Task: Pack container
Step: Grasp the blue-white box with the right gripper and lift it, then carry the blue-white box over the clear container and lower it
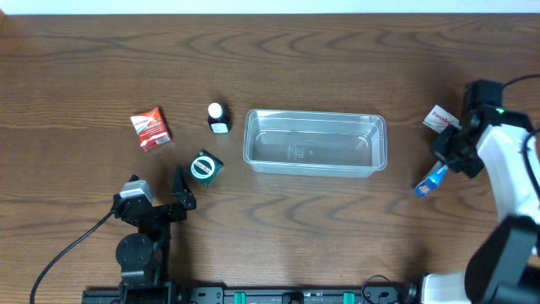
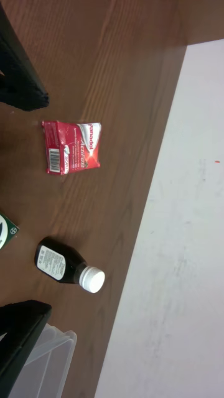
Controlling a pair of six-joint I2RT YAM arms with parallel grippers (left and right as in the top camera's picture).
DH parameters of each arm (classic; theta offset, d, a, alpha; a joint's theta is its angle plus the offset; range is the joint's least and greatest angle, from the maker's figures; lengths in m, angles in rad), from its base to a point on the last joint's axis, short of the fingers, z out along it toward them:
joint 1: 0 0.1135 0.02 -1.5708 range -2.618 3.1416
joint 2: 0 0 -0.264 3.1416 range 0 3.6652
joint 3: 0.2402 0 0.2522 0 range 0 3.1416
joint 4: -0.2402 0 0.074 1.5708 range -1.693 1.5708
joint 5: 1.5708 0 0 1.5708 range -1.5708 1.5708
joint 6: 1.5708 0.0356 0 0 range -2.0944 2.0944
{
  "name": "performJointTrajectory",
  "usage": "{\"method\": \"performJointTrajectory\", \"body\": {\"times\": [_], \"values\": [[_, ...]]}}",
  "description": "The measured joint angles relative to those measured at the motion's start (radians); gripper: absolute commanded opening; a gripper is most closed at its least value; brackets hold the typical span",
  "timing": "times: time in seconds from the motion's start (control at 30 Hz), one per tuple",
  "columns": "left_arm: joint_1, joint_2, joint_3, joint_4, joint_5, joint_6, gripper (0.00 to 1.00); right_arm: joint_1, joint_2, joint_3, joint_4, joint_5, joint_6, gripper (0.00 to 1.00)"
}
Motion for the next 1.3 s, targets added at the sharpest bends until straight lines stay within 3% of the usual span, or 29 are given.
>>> {"method": "performJointTrajectory", "body": {"times": [0.4, 0.6, 0.9, 1.3], "values": [[0.0, 0.0, 0.0, 0.0, 0.0, 0.0, 0.98, 0.033, -0.368, 0.132, -0.014, -0.336, -0.217, 0.01], [0.0, 0.0, 0.0, 0.0, 0.0, 0.0, 0.98, 0.163, -0.439, 0.132, -0.003, -0.409, -0.19, 0.01], [0.0, 0.0, 0.0, 0.0, 0.0, 0.0, 0.98, 0.44, -0.412, 0.132, 0.075, -0.272, -0.026, 0.01], [0.0, 0.0, 0.0, 0.0, 0.0, 0.0, 0.98, 0.702, -0.321, 0.132, 0.116, -0.031, 0.015, 0.01]]}}
